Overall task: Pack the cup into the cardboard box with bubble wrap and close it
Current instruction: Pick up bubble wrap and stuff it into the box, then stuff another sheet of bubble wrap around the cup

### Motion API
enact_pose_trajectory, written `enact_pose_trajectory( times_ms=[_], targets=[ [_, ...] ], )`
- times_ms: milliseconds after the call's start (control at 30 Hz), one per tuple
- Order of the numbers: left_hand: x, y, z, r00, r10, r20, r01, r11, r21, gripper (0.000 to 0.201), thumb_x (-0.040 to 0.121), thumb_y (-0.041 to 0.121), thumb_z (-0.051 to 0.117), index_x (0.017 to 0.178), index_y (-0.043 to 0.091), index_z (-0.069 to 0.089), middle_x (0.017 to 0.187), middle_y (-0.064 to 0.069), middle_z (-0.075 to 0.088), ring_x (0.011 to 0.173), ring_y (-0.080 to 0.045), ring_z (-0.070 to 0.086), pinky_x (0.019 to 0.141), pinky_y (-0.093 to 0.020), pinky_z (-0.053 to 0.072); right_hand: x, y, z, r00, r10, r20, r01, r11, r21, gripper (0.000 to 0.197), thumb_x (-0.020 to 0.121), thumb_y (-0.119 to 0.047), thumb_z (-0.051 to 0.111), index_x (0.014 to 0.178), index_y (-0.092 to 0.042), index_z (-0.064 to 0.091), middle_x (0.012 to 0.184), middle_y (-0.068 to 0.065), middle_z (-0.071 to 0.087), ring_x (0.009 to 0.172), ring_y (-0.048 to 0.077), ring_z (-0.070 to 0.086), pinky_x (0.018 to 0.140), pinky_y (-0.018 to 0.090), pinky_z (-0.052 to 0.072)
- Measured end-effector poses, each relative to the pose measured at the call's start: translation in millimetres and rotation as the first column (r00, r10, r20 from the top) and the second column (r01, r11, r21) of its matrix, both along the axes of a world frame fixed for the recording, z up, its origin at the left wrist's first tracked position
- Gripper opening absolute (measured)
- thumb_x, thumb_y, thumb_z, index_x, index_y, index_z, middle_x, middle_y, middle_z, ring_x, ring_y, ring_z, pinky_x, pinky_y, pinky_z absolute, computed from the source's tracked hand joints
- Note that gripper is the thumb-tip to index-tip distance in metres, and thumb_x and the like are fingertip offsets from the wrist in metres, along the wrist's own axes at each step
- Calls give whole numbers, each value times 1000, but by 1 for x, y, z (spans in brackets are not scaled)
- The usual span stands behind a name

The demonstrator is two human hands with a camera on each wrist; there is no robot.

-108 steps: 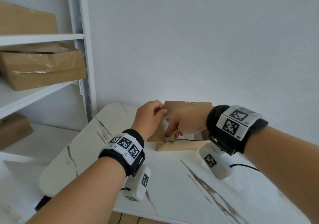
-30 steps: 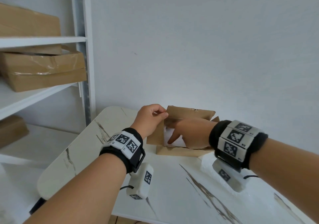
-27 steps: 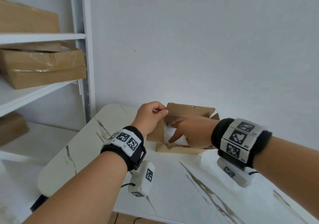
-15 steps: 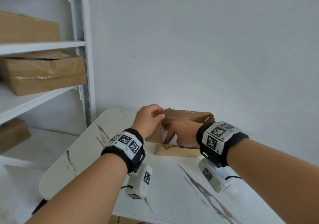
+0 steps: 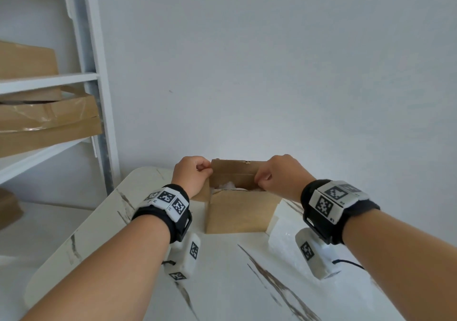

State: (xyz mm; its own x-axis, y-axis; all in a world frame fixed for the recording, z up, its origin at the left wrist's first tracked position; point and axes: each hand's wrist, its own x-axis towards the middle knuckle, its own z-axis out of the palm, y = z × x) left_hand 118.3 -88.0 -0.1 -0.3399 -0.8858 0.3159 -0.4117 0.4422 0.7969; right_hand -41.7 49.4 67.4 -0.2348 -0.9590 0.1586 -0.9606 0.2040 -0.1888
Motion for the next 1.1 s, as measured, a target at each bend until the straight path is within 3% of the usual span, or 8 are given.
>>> enact_pose_trajectory(
  times_ms=[133, 367, 600, 667, 733, 867, 1000, 1100],
  targets=[
    [-5, -9, 2, 999, 18, 27, -20, 998, 51, 14, 86, 14, 67, 98, 8, 74, 98, -10, 72, 90, -20, 62, 81, -22, 41, -11, 4, -4, 998, -45, 39, 51, 987, -153, 27, 80, -11, 51, 79, -22, 75, 81, -3, 73, 80, 18, 66, 74, 32, 56],
    [-12, -12, -1, 995, 56, 82, -60, 997, 49, 16, 86, 18, 67, 98, 10, 72, 99, -7, 71, 99, -23, 64, 82, -23, 42, -34, 10, -19, 973, -208, 99, 228, 926, -302, 17, 84, -16, 46, 86, -17, 64, 79, 0, 67, 76, 23, 60, 69, 35, 53],
    [-11, -10, -2, 987, 91, 131, -89, 996, -16, 14, 85, 24, 67, 96, 16, 70, 98, -3, 71, 97, -22, 64, 84, -29, 46, -55, 16, -54, 871, -368, 327, 443, 874, -198, 32, 84, -7, 36, 99, -17, 62, 98, 5, 68, 90, 25, 62, 78, 35, 52],
    [-11, -11, 0, 985, 95, 142, -90, 995, -40, 12, 85, 25, 67, 94, 17, 70, 97, -2, 71, 95, -21, 64, 83, -28, 47, -60, 20, -65, 873, -409, 267, 436, 899, -46, 31, 85, -8, 41, 105, -15, 64, 106, 5, 67, 96, 24, 62, 85, 37, 53],
    [-13, -10, 1, 985, 104, 141, -96, 993, -65, 12, 86, 26, 66, 92, 17, 69, 94, 1, 69, 90, -18, 62, 79, -27, 45, -62, 26, -78, 909, -384, 161, 362, 920, 150, 29, 87, -18, 54, 115, -16, 62, 119, 3, 64, 108, 21, 60, 95, 35, 50],
    [-14, -11, -3, 986, 120, 113, -110, 989, -96, 13, 86, 29, 65, 91, 17, 69, 91, 3, 67, 86, -15, 59, 76, -25, 41, -61, 32, -100, 917, -382, 114, 317, 872, 372, 68, 76, -45, 72, 135, -23, 46, 137, -2, 51, 124, 19, 50, 101, 34, 43],
    [-14, -13, -9, 989, 103, 104, -91, 990, -110, 17, 86, 32, 64, 91, 17, 69, 96, -1, 71, 93, -20, 65, 80, -27, 47, -60, 32, -108, 912, -395, 113, 342, 883, 322, 81, 71, -48, 76, 139, -21, 42, 140, -1, 49, 126, 19, 48, 102, 36, 43],
    [-13, -12, -7, 989, 107, 102, -95, 988, -123, 20, 88, 33, 61, 93, 16, 70, 99, -1, 71, 96, -20, 64, 80, -25, 44, -60, 32, -107, 898, -431, 93, 383, 867, 320, 71, 69, -48, 77, 126, -15, 52, 125, 1, 58, 113, 20, 56, 96, 35, 48]
  ],
)
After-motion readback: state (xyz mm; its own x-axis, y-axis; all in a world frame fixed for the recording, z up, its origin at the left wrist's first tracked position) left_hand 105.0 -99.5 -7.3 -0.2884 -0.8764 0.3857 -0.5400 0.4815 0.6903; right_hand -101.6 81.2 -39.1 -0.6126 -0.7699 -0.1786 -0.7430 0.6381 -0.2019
